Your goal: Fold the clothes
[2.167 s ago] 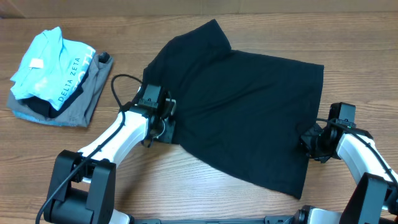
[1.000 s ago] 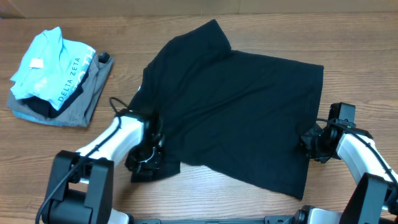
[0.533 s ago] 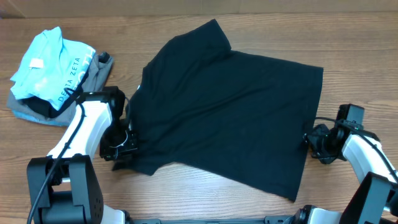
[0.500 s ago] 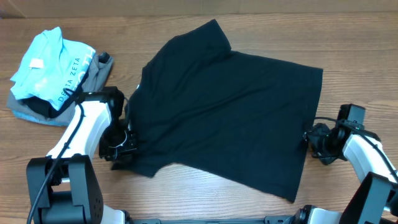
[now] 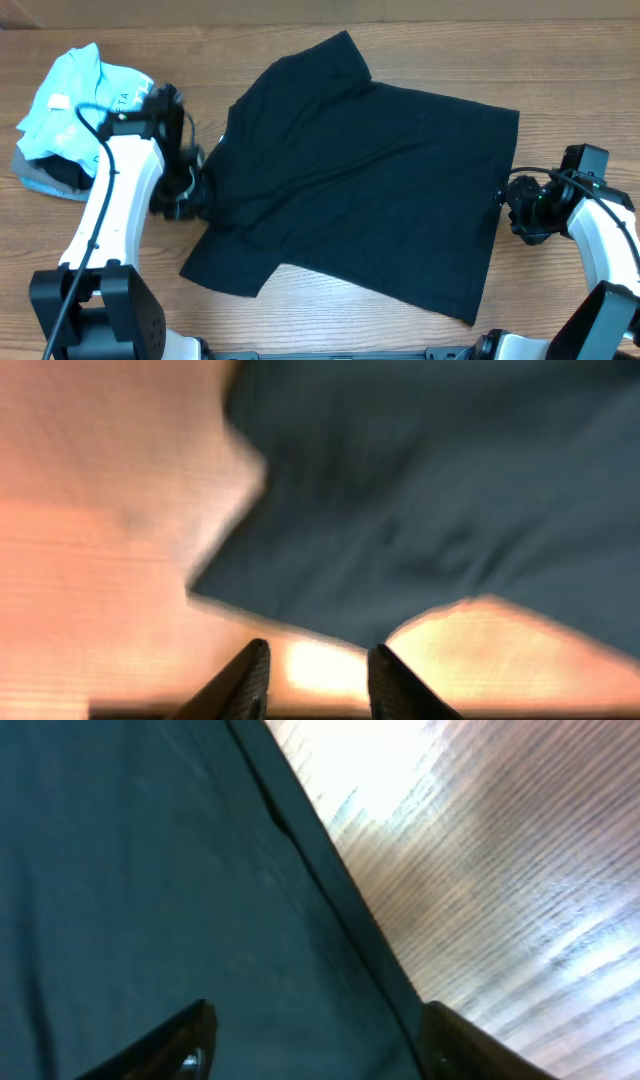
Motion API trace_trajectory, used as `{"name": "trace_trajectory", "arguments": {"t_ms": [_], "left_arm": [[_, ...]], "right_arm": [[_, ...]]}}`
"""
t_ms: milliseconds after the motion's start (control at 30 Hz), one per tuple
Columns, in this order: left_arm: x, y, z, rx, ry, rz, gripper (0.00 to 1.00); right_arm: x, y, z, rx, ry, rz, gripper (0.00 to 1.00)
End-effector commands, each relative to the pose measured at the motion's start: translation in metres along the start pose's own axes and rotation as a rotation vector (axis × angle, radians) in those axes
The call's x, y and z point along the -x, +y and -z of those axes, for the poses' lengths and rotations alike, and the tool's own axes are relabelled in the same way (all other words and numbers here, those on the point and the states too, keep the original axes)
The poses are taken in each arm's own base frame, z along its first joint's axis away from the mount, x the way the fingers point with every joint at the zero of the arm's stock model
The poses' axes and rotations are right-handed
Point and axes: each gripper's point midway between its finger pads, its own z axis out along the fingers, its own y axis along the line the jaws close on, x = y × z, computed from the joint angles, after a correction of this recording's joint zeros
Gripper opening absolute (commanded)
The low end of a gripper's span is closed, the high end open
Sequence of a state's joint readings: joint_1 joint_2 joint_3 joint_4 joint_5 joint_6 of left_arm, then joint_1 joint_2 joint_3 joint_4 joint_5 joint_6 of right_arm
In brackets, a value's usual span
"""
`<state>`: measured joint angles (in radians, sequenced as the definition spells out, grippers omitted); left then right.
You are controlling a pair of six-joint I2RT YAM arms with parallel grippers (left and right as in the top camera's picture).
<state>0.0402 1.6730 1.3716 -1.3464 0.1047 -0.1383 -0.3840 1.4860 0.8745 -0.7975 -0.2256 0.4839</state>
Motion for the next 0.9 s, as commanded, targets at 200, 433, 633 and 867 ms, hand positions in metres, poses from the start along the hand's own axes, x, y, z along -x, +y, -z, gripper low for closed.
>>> {"name": "trace_trajectory", "arguments": {"t_ms": [200,433,633,867], "left_arm": [[0.089,-0.033,0.027,-0.134,-0.351,-0.186,0.43],[0.097,-0.042,0.003,-0.192,-0.300,-0.224,0.45],[0.094,-0.041,-0.017,-0.197,-0.232,-0.212,0.42],[0.092,-0.041,-0.020,-0.195,-0.218,-0.209,0.42]], "right_arm": [[-0.019,-0.029,-0.026,-0.074,0.028,-0.030,0.61],[-0.045,-0.043,-0.039,-0.079,0.101,-0.046,0.42],[-0.071,-0.035,-0.045,-0.010,0.194,0.011,0.40],[-0.051,-0.063,-0.045,-0.168,0.082,-0.047,0.04]]}}
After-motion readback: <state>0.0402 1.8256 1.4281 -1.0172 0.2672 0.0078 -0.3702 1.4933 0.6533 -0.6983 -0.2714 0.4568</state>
